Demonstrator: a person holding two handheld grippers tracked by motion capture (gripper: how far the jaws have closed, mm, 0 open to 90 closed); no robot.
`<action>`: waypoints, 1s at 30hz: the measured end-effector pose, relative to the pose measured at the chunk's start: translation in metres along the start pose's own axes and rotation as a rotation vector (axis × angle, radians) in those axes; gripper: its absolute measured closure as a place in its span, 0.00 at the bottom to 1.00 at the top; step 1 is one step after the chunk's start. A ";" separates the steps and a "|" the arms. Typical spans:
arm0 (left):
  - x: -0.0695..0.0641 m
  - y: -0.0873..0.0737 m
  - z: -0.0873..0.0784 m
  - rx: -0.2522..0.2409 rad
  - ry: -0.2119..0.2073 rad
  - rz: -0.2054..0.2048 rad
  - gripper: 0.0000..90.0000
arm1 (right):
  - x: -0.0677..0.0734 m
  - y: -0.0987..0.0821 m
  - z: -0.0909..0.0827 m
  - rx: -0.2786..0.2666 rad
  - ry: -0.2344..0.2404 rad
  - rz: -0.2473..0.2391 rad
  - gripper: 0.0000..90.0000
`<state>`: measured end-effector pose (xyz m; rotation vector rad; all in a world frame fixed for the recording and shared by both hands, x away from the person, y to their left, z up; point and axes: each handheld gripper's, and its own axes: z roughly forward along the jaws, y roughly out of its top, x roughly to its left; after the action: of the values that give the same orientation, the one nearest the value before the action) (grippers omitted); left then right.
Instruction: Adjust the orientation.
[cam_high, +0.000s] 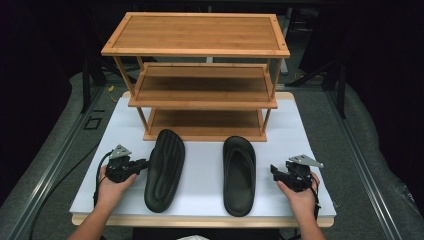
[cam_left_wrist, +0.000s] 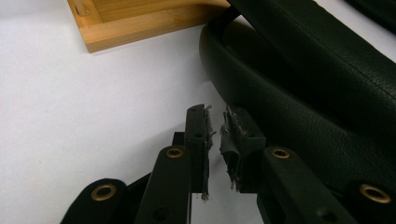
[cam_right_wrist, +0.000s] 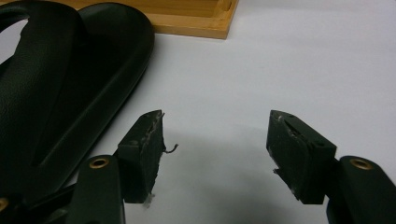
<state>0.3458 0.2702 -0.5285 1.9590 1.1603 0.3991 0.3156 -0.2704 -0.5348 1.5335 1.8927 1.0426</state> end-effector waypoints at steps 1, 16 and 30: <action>0.000 0.000 0.000 -0.002 -0.004 -0.002 0.88 | 0.000 0.000 0.000 0.001 0.000 -0.001 0.41; -0.014 0.008 -0.009 -0.075 -0.036 0.002 0.89 | -0.002 0.000 0.000 0.000 0.015 0.033 0.42; -0.023 0.012 -0.013 -0.121 -0.051 -0.003 0.86 | -0.005 -0.001 0.000 0.000 0.023 0.061 0.43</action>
<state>0.3328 0.2537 -0.5081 1.8525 1.0814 0.4056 0.3167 -0.2756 -0.5359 1.5950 1.8715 1.0913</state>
